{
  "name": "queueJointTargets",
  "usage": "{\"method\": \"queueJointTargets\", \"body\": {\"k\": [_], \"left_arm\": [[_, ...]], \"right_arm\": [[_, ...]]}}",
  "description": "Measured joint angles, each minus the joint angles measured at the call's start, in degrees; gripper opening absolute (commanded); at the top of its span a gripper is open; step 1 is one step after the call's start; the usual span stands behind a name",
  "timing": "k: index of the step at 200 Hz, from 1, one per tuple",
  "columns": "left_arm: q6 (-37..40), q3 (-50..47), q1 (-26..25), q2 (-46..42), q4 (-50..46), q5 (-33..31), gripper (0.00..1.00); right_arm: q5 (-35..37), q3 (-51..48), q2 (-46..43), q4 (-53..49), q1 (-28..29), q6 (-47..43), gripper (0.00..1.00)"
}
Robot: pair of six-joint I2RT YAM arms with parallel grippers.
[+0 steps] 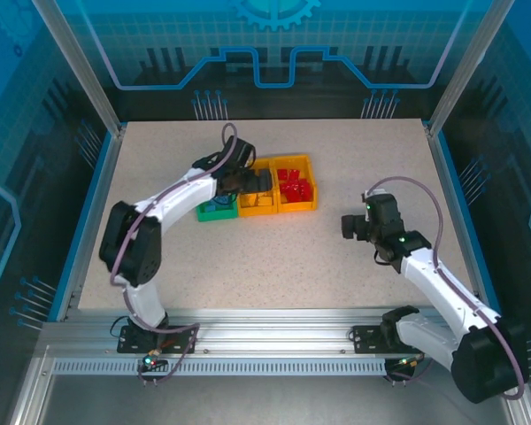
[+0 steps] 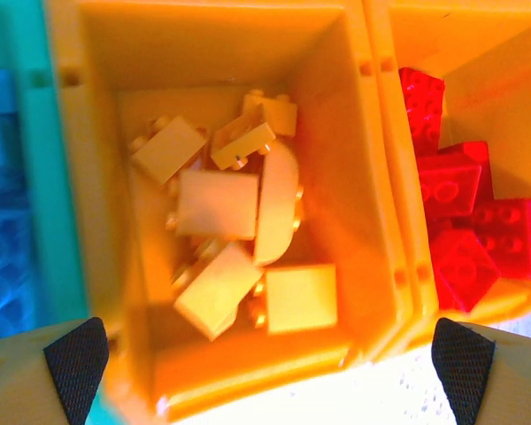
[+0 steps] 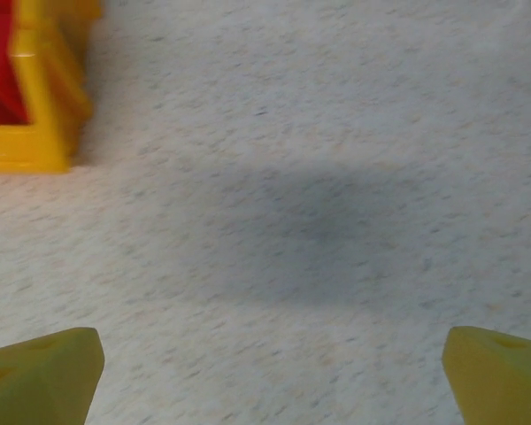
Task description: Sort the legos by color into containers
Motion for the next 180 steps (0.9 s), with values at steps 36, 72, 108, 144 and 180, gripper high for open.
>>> {"method": "queueJointTargets", "body": {"k": [36,72,108,144,180], "left_arm": [[5.5,-12.9,0.0,-13.9,6.4,-9.2,0.99],[10.6,-25.7,3.3,-21.5,13.9,-15.4,0.99],[14.8,-32.5,7.3,-23.5,19.7,-18.9,0.99],[21.1,-38.0,10.1,-24.1,30.3,-20.0,0.99],[24.9,-48.6,16.0,-23.8,44.9,-17.2,0.99]], "right_arm": [[-0.5,-12.7,0.8,22.8,-8.2,-5.6,1.0],[-3.8,-16.7,10.9,43.3,-11.5,-6.7,1.0],[-5.7,-14.5,26.0,57.4,-11.3,-8.4,1.0],[-7.3,-12.8,28.9,59.9,-10.4,-10.2,1.0],[-8.3,-12.3,28.9,61.3,-10.5,-10.5,1.0]]}}
